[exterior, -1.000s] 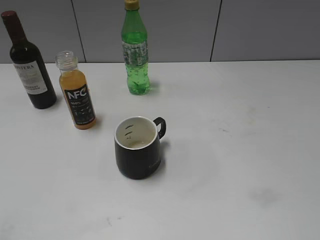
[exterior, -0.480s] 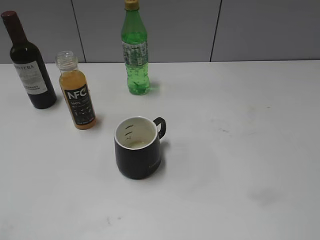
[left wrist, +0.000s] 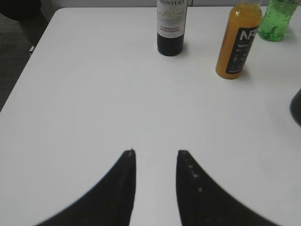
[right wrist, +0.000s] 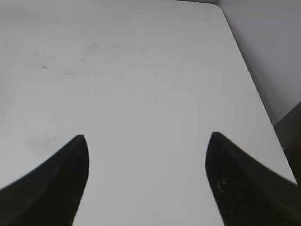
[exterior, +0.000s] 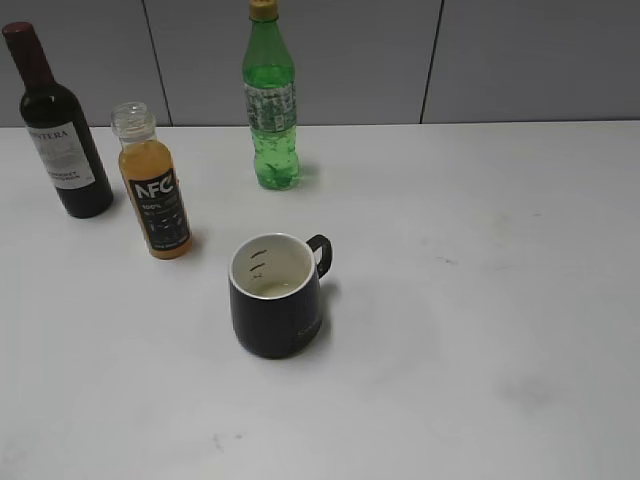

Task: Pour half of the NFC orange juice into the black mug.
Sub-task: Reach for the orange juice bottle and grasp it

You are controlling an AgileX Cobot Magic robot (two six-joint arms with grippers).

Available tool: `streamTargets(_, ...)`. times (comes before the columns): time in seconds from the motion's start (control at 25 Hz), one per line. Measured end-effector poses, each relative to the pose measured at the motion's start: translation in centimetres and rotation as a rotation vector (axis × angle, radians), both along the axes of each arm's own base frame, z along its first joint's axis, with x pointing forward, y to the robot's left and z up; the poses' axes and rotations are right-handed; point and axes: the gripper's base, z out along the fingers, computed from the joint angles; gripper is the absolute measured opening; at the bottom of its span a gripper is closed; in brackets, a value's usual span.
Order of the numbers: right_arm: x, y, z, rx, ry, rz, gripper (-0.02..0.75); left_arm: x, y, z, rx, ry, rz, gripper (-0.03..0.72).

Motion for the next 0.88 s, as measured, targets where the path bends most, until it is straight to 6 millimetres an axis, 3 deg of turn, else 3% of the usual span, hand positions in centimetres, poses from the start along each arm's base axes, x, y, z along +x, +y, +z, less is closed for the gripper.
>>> streamTargets(0.72,0.0,0.0,0.0,0.0,0.0,0.0,0.588,0.0,0.02,0.0,0.002,0.0,0.001,0.244)
streamTargets(0.8,0.0,0.0,0.0,0.0,0.0,0.0,0.588,0.0,0.0,0.0,0.0,0.0,0.0,0.298)
streamTargets(0.88,0.0,0.0,0.0,0.0,0.0,0.0,0.588,0.0,-0.08,0.0,-0.008,0.0,-0.005,0.469)
